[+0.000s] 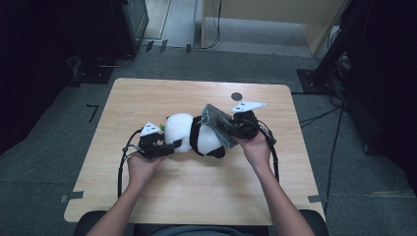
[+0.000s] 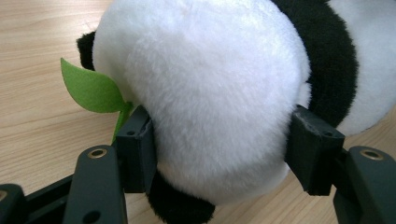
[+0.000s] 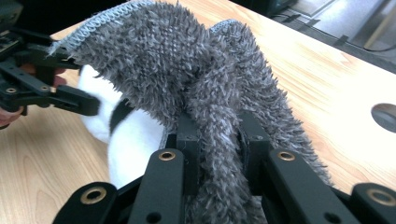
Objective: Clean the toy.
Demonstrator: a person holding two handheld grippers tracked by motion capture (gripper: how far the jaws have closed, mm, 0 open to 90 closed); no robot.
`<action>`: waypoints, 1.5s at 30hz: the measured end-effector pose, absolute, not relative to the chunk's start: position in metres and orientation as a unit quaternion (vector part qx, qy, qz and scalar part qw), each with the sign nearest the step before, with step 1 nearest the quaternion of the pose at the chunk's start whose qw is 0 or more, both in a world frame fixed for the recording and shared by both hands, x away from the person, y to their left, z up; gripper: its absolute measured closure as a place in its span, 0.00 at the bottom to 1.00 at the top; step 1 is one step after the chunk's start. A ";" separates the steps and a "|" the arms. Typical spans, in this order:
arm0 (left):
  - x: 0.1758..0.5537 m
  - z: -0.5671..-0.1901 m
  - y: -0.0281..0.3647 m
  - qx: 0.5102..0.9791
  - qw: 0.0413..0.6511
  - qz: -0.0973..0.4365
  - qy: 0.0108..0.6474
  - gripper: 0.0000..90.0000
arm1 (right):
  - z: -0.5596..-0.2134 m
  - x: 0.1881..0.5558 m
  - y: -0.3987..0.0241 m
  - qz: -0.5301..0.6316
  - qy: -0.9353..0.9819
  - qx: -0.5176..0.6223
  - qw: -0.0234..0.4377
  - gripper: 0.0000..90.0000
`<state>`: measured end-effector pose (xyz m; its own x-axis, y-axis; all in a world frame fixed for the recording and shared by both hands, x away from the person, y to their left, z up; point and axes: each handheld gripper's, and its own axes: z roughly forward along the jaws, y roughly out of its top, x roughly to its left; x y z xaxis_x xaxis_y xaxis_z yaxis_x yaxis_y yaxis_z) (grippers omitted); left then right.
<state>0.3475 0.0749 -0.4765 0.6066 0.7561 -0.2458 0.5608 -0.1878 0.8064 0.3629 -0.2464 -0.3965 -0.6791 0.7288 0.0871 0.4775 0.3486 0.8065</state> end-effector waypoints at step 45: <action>0.338 -0.483 0.074 0.761 0.475 0.108 0.428 0.36 | -0.463 0.368 -0.280 0.438 0.772 0.447 0.109 0.84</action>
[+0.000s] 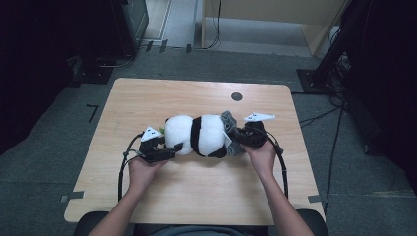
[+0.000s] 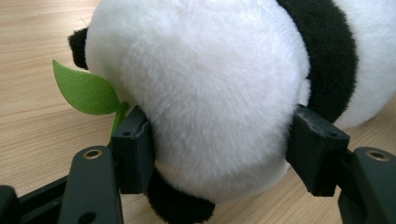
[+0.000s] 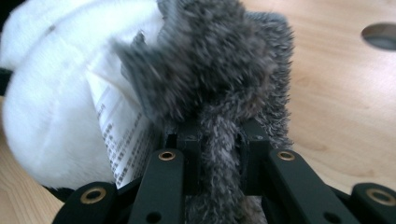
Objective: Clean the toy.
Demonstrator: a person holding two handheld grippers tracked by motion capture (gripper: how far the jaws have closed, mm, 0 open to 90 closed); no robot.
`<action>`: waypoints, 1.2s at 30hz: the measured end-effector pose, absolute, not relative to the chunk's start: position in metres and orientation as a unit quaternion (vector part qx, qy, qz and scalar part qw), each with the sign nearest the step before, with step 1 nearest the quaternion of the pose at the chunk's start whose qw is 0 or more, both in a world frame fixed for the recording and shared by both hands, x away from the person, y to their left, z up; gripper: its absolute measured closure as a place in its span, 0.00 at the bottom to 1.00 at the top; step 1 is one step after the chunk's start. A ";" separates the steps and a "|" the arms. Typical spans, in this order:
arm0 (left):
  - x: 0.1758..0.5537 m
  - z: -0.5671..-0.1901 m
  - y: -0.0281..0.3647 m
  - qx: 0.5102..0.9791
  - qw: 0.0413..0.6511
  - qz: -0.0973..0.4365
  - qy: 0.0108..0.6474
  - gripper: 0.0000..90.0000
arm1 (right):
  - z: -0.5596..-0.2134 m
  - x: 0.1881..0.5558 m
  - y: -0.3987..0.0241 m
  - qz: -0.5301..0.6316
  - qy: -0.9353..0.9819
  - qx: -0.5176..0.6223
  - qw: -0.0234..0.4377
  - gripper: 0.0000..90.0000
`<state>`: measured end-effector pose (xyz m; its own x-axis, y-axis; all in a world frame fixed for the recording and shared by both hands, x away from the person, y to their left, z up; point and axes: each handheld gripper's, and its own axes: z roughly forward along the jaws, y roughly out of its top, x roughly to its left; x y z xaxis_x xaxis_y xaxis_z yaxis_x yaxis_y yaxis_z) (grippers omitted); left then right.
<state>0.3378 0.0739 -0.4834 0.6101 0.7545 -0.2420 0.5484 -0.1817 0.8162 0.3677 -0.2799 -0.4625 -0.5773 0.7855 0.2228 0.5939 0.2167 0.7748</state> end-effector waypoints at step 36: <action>0.334 -0.484 0.073 0.754 0.479 0.115 0.435 0.34 | -0.423 0.366 -0.305 0.466 0.751 0.450 0.126 0.85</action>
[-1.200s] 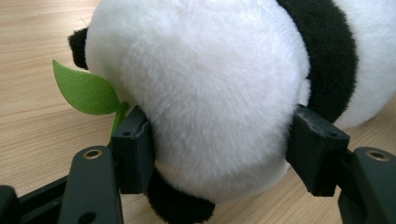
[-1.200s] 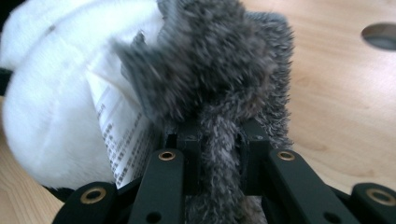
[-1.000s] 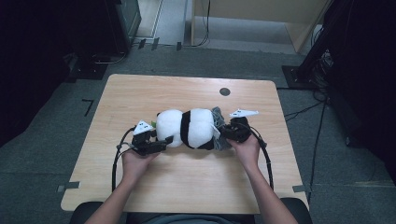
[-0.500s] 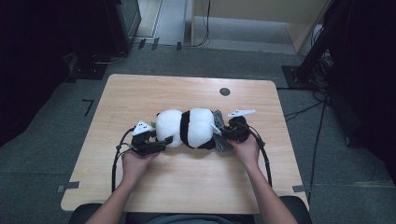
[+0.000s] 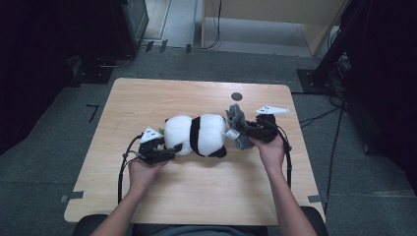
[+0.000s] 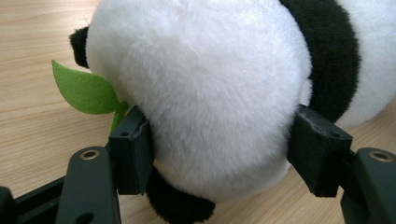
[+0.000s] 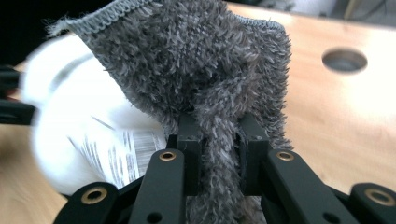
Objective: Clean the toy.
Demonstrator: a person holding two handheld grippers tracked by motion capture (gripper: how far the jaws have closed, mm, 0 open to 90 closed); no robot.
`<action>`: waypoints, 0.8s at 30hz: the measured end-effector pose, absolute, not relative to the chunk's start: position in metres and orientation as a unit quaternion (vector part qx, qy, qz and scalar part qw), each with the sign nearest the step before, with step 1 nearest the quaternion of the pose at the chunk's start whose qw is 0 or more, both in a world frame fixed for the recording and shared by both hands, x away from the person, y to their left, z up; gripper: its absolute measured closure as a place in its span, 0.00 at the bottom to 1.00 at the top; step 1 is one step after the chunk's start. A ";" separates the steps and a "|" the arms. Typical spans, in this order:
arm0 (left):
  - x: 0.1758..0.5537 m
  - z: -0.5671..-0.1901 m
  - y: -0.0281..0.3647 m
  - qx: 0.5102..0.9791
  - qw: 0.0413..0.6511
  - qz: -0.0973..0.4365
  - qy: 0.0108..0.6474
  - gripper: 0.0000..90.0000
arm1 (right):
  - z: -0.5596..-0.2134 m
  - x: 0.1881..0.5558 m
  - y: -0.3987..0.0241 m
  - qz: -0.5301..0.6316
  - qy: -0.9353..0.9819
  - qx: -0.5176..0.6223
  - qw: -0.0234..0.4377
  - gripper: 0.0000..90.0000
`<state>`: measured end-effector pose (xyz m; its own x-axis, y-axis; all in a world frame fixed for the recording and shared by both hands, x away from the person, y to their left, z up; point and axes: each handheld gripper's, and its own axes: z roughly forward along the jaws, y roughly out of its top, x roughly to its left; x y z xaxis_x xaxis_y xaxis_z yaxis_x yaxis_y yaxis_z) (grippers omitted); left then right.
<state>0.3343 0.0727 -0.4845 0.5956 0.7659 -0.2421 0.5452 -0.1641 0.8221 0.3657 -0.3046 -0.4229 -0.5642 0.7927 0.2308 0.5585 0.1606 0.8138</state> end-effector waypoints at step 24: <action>0.335 -0.484 0.068 0.757 0.480 0.117 0.429 0.34 | -0.438 0.365 -0.281 0.467 0.768 0.426 0.102 0.85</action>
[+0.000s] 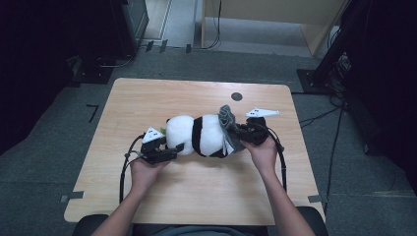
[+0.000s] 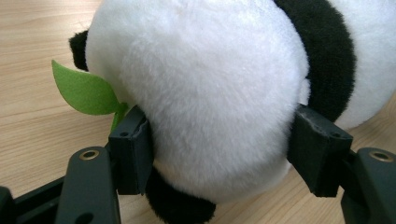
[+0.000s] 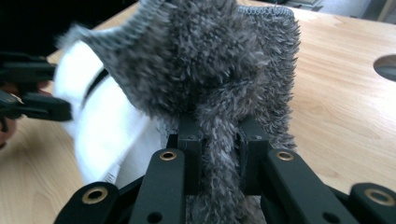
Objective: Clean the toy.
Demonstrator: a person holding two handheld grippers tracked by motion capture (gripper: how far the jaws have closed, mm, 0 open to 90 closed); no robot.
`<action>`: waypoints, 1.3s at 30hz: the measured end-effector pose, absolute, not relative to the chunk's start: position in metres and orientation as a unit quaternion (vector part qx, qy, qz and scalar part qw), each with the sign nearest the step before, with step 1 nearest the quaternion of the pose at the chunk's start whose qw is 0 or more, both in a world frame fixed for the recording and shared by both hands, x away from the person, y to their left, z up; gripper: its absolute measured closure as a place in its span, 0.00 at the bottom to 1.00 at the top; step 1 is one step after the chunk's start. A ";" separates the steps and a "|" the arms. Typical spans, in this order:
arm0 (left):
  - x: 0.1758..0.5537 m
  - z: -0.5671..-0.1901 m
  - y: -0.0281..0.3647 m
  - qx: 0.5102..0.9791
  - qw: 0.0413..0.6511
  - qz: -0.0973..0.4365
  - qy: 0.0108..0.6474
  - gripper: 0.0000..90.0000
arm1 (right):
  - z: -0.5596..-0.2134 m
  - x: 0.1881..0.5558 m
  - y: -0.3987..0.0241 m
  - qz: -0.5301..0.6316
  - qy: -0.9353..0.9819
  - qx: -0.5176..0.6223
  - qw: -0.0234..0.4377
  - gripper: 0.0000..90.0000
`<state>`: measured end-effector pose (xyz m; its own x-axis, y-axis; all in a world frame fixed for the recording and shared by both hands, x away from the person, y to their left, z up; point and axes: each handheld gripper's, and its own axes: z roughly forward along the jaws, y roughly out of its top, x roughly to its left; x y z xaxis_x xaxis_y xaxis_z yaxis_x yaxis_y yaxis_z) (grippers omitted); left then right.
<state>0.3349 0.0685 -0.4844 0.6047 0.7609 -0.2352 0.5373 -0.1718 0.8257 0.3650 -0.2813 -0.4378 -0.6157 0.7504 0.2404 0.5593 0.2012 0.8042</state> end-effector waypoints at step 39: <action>0.344 -0.484 0.072 0.761 0.475 0.105 0.429 0.35 | -0.460 0.369 -0.304 0.447 0.754 0.474 0.080 0.86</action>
